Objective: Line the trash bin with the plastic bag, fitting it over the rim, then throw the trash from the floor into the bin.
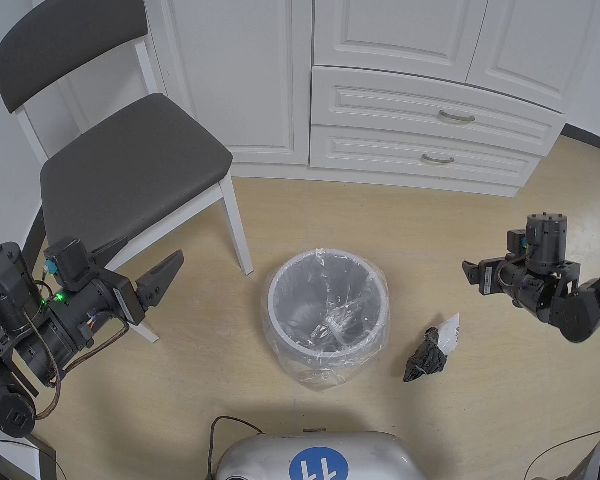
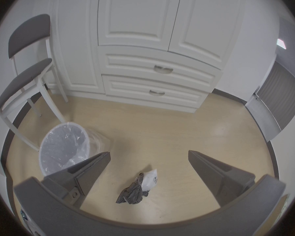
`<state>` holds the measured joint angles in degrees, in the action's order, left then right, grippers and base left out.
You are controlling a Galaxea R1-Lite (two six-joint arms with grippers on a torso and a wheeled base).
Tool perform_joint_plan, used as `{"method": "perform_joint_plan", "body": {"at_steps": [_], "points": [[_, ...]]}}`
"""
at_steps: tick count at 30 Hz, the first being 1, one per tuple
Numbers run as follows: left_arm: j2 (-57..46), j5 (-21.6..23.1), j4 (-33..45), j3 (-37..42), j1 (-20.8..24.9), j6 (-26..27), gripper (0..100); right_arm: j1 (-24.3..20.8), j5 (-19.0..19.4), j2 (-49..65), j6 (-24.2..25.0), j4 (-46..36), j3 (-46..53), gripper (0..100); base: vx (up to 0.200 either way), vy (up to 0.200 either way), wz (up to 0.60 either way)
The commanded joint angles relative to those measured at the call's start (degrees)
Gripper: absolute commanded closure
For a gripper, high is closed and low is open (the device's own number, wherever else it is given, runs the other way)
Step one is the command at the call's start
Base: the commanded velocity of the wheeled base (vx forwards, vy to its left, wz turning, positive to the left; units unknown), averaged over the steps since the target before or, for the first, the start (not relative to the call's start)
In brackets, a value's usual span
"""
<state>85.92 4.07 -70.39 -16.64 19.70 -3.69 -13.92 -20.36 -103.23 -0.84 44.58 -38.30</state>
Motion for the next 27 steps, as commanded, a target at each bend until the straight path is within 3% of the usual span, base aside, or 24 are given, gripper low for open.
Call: {"method": "perform_joint_plan", "body": {"at_steps": [1, 5, 7, 9, 17, 27], "points": [[-2.7, 0.0, 0.0, -0.3, 0.1, 0.0, 0, -0.5, 5.2, -2.1, 4.2, -29.4, -24.3, 0, 0.000, 0.000, 0.00], [-2.7, 0.0, 0.2, -0.4, 0.3, 0.1, 0, -0.1, 14.0, -4.1, 11.9, -46.4, -34.8, 0, 0.000, 0.000, 0.00], [-2.7, 0.0, 0.6, -0.9, 0.2, 0.0, 0, 0.0, 16.0, -6.7, 18.0, -49.2, -36.8, 0, 0.000, 0.000, 0.00], [-2.6, 0.0, 0.7, -1.0, 0.2, 0.0, 0, 0.4, 16.2, -8.5, 20.0, -49.4, -36.7, 0, 0.000, 0.000, 0.00], [-2.0, 0.0, 0.8, -0.9, 0.1, -0.1, 0, 6.5, 16.4, -21.0, 13.3, -48.9, -37.0, 0, 0.000, 0.000, 0.00], [-1.8, 0.0, 0.8, -1.0, 0.4, 0.0, 0, 9.2, 16.4, -29.5, 12.8, -43.2, -37.5, 0, 0.000, 0.000, 0.00]]}}
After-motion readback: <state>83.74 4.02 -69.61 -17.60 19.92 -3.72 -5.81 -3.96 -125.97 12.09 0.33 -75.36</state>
